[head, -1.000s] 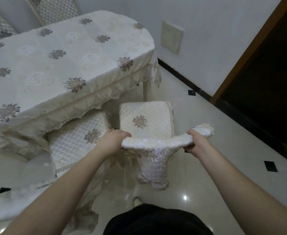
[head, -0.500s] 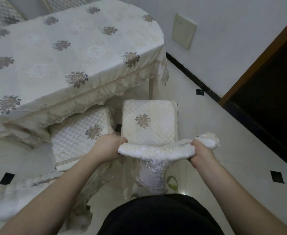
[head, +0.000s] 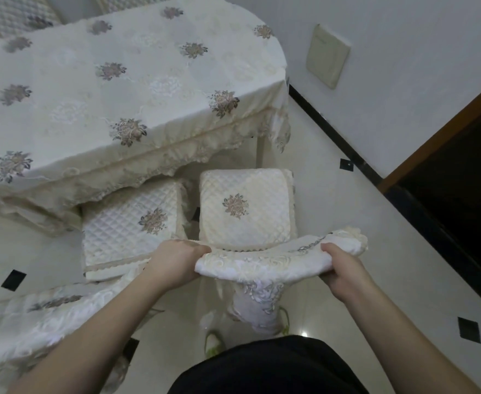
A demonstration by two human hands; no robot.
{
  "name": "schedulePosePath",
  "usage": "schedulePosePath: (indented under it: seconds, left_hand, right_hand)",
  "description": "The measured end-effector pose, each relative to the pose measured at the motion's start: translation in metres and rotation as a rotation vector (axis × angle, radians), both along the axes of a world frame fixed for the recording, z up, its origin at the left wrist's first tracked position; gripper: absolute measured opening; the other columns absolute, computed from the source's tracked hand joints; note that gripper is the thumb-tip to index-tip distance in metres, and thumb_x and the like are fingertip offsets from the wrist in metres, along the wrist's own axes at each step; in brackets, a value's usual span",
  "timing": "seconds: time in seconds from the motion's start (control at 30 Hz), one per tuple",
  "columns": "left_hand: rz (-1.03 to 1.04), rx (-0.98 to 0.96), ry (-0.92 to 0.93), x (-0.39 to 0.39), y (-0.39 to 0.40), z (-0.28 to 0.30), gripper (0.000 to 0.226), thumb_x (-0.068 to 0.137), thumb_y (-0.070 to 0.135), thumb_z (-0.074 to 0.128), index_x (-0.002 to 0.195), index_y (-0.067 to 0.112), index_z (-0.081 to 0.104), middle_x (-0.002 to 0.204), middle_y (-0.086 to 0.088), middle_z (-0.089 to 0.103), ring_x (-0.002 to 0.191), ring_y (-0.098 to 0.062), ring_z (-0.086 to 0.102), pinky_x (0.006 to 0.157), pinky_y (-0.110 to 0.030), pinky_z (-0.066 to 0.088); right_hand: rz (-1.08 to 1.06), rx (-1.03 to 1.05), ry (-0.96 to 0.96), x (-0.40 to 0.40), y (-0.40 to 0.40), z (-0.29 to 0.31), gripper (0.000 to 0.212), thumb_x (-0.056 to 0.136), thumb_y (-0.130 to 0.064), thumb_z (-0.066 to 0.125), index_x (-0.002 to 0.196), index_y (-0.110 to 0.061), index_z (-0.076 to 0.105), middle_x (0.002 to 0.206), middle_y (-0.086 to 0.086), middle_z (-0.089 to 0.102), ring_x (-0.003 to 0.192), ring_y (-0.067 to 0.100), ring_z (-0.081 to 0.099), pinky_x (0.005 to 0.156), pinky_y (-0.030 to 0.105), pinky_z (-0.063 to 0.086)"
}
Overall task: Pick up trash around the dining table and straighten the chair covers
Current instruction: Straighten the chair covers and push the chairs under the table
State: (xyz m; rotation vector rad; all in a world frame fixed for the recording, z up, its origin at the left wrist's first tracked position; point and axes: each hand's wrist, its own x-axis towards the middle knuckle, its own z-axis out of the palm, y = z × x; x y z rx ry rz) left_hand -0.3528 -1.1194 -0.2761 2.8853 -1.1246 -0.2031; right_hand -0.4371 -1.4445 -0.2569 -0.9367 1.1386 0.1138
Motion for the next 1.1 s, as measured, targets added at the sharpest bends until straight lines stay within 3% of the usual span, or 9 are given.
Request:
schedulePosePath:
  seconds: [0.07,0.13,0.23,0.3,0.37,0.47,0.6,0.87,1.1]
  left_hand:
    - [0.033,-0.004,0.000,-0.002,-0.005,0.003,0.021,0.057,0.045,0.067,0.068,0.028,0.062,0.057,0.008,0.060,0.050,-0.016,0.059,0.039,-0.020,0.037]
    - [0.062,-0.022,-0.001,-0.004,-0.006,0.005,0.020,0.058,0.045,0.063,0.068,0.028,0.062,0.057,0.008,0.060,0.049,-0.016,0.059,0.039,-0.020,0.035]
    - [0.098,-0.037,0.008,-0.006,-0.005,0.004,0.020,0.060,0.044,0.059,0.069,0.028,0.063,0.059,0.008,0.061,0.052,-0.016,0.059,0.041,-0.021,0.037]
    - [0.115,-0.012,0.002,-0.007,-0.006,0.004,0.019,0.059,0.044,0.062,0.070,0.028,0.064,0.061,0.009,0.062,0.054,-0.015,0.060,0.043,-0.021,0.036]
    - [0.135,0.015,0.007,-0.008,-0.007,0.004,0.020,0.059,0.043,0.064,0.074,0.029,0.066,0.064,0.009,0.064,0.057,-0.014,0.061,0.044,-0.022,0.040]
    - [0.164,0.006,0.020,-0.010,-0.007,0.003,0.022,0.064,0.044,0.056,0.077,0.030,0.067,0.068,0.009,0.065,0.061,-0.015,0.062,0.046,-0.024,0.046]
    - [0.179,0.009,0.026,-0.011,-0.012,0.007,0.018,0.064,0.039,0.055,0.073,0.028,0.066,0.066,0.008,0.064,0.060,-0.014,0.061,0.047,-0.023,0.043]
    - [0.265,-0.048,0.002,-0.021,-0.017,0.005,0.020,0.057,0.032,0.069,0.077,0.028,0.067,0.071,0.010,0.067,0.066,-0.012,0.063,0.061,-0.019,0.044]
    - [0.298,-0.048,-0.032,-0.033,-0.017,0.006,0.026,0.055,0.034,0.069,0.081,0.030,0.067,0.071,0.011,0.066,0.065,-0.013,0.064,0.054,-0.019,0.044]
  right_hand:
    - [0.179,-0.205,0.008,-0.004,-0.012,0.006,0.053,0.092,-0.030,0.058,0.137,-0.006,0.044,0.132,0.006,0.055,0.109,0.023,0.056,0.092,0.035,0.043]
    - [0.287,-0.621,0.076,-0.013,-0.032,0.011,0.086,0.083,-0.046,0.066,0.147,-0.011,0.021,0.148,0.006,0.035,0.126,0.028,0.044,0.101,0.040,0.039]
    - [0.689,-1.177,-0.050,-0.025,-0.048,0.021,0.121,0.066,-0.058,0.076,0.151,-0.025,-0.004,0.159,-0.007,0.000,0.145,0.017,0.007,0.117,0.043,0.012]
    - [1.186,-1.364,-0.208,-0.027,-0.046,0.015,0.123,0.062,-0.067,0.072,0.151,-0.030,-0.005,0.156,-0.015,0.000,0.144,0.008,-0.004,0.116,0.035,-0.005]
    - [1.533,-1.506,-0.311,-0.022,-0.050,-0.001,0.118,0.058,-0.066,0.074,0.150,-0.031,0.009,0.155,-0.011,0.018,0.145,0.012,0.011,0.116,0.033,-0.004]
    - [1.557,-1.599,-0.498,-0.003,-0.058,-0.014,0.091,0.052,-0.029,0.086,0.134,-0.027,0.047,0.131,-0.005,0.058,0.123,0.019,0.053,0.109,0.030,0.021]
    - [1.534,-1.546,-0.714,0.018,-0.057,-0.015,0.055,0.044,-0.012,0.083,0.096,-0.030,0.072,0.088,-0.010,0.072,0.080,0.012,0.069,0.076,0.019,0.046]
    - [1.618,-1.555,-0.814,0.029,-0.068,-0.022,0.044,0.049,-0.022,0.077,0.091,-0.033,0.072,0.076,-0.014,0.070,0.068,0.009,0.067,0.061,0.020,0.051]
    - [1.645,-1.555,-0.841,0.049,-0.071,-0.017,0.036,0.057,-0.026,0.059,0.090,-0.034,0.073,0.077,-0.012,0.071,0.070,0.014,0.067,0.061,0.028,0.054]
